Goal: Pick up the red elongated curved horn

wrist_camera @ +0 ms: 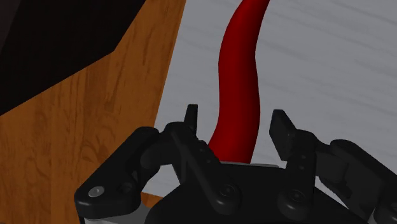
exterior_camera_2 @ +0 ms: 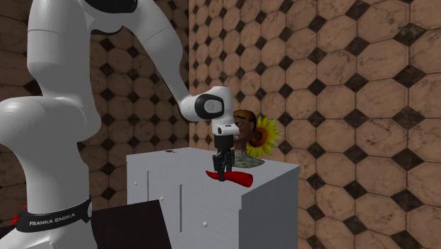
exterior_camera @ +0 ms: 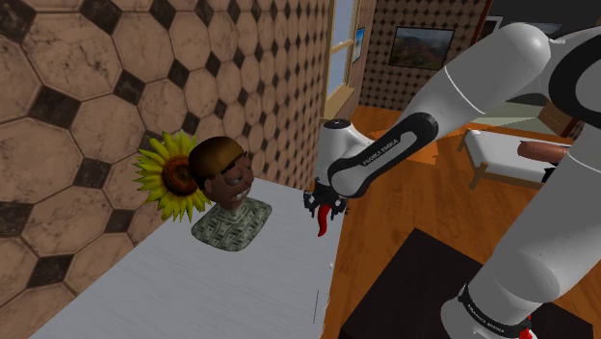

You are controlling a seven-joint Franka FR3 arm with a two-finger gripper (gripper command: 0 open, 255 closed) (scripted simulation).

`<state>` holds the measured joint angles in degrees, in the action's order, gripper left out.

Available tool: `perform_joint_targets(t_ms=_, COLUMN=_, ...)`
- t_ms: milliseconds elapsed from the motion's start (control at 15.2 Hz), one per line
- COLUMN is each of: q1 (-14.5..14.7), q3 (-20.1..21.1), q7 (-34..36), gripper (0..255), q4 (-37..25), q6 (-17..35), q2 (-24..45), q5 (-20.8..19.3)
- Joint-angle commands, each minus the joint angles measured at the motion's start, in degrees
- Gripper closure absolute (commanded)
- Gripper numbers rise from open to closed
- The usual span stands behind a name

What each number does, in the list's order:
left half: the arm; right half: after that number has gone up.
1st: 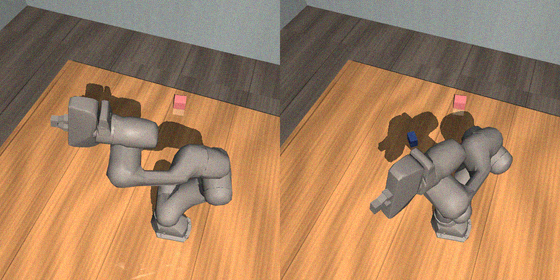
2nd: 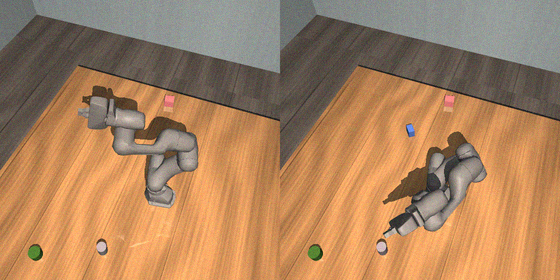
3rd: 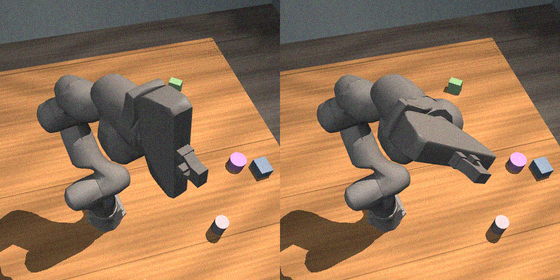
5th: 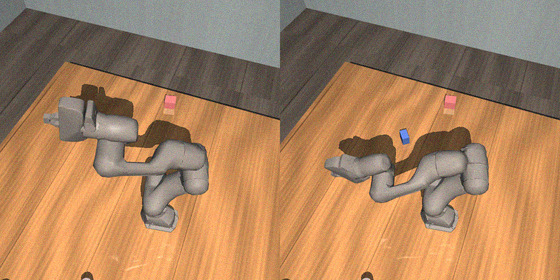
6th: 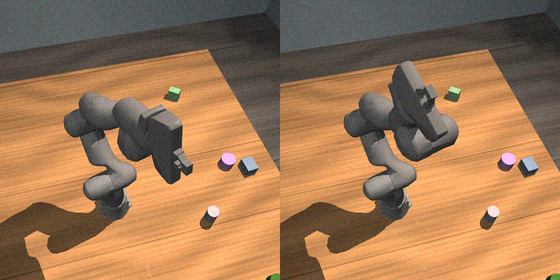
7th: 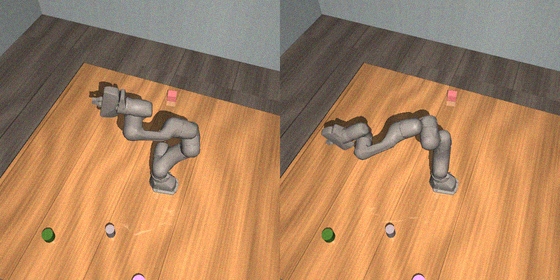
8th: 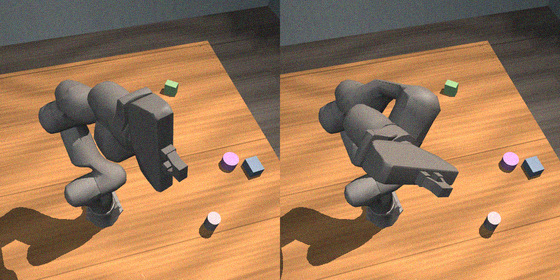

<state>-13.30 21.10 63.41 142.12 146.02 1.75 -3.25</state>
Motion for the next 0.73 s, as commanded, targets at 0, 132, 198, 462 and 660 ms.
perform_joint_targets(t_ms=0, q1=0.03, q3=0.01, q7=0.17, gripper=255, q4=-0.01, q6=0.20, q2=0.21, q5=-0.16)
perform_joint_targets(t_ms=132, q1=0.03, q3=0.02, q7=0.15, gripper=255, q4=-0.03, q6=0.15, q2=0.18, q5=-0.14)
perform_joint_targets(t_ms=198, q1=0.03, q3=0.02, q7=0.15, gripper=255, q4=-0.03, q6=0.15, q2=0.17, q5=-0.13)
perform_joint_targets(t_ms=462, q1=0.03, q3=0.02, q7=0.14, gripper=255, q4=-0.01, q6=0.14, q2=0.14, q5=-0.11)
perform_joint_targets(t_ms=660, q1=-0.02, q3=0.09, q7=-0.64, gripper=255, q4=-0.29, q6=-1.35, q2=-1.18, q5=0.84)
